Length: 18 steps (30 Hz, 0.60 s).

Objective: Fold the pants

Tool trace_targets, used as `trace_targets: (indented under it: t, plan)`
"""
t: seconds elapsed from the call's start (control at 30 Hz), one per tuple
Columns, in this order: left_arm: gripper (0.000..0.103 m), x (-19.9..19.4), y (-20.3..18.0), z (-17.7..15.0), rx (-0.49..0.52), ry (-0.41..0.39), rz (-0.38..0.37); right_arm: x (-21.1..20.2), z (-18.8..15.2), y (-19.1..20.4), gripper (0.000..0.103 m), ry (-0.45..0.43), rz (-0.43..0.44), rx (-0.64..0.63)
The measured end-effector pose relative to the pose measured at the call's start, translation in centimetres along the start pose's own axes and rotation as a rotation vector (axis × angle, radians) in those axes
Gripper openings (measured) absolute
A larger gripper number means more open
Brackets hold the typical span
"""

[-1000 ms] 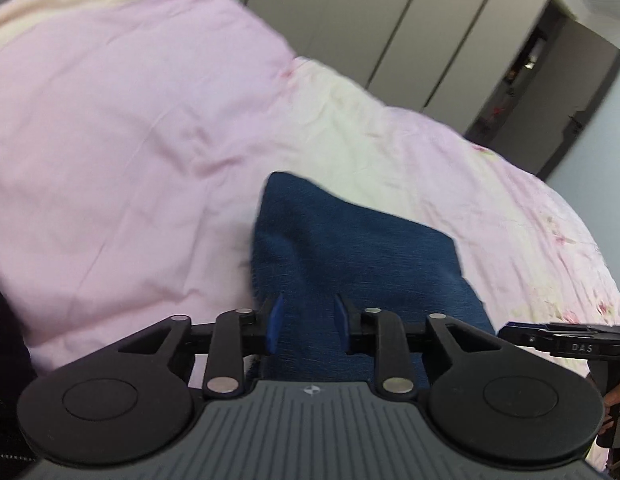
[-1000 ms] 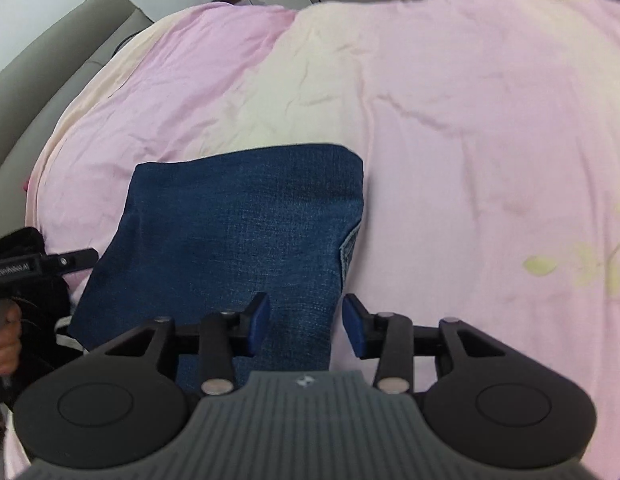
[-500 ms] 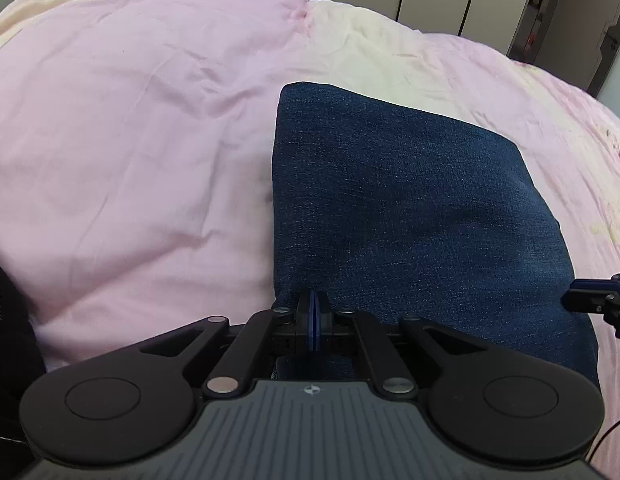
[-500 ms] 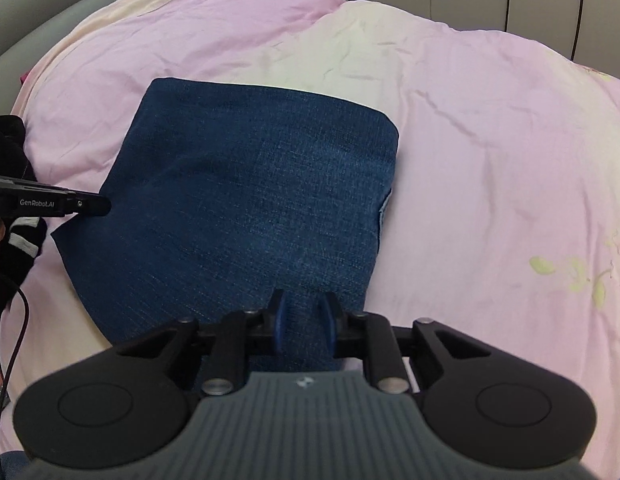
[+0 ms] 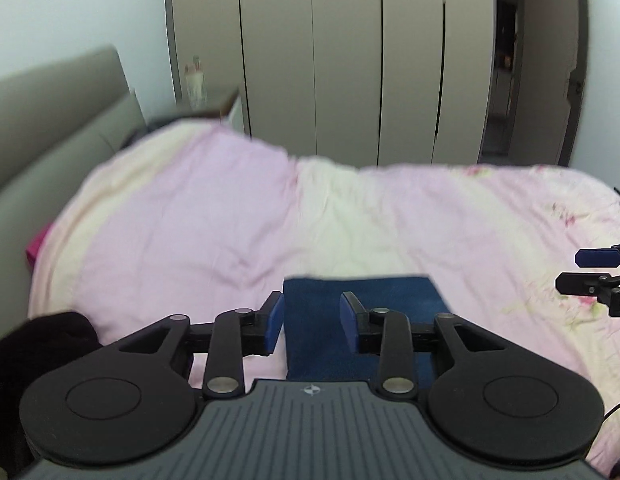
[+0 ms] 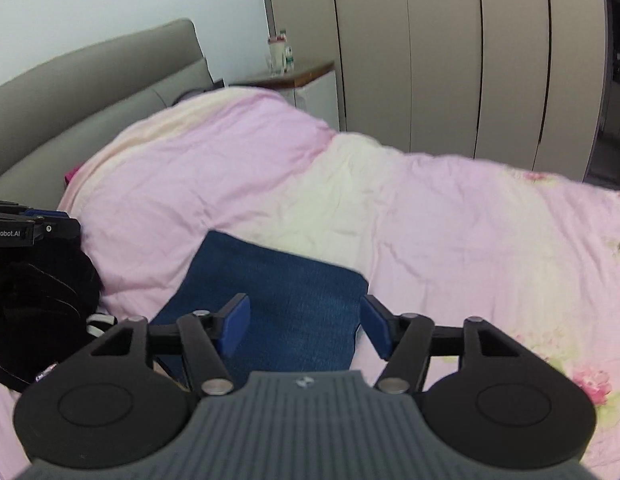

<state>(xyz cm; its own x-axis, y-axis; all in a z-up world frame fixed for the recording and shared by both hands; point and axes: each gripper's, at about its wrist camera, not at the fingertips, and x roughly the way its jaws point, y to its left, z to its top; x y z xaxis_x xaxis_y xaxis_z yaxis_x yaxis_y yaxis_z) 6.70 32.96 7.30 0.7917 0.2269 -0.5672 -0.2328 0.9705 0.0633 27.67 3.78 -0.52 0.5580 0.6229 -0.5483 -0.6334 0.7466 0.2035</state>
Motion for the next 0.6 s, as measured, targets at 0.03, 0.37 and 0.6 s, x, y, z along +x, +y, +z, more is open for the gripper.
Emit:
trace_targets:
  t: [0.03,0.37,0.6]
  plan:
    - [0.04,-1.4,-0.8,-0.2,0.005,-0.025,0.021,-1.6,-0.1,0.4,0.067,-0.033,-0.004,-0.009]
    - [0.078,-11.8,-8.3,-6.6,0.001,-0.254,0.12,-14.7,-7.1,5.7,0.098,-0.256,-0.11,-0.097]
    - [0.096,-13.4,-11.5,-11.7,-0.036,-0.234,0.166,-18.1,-13.5,8.0,0.098,-0.295,-0.195,-0.076]
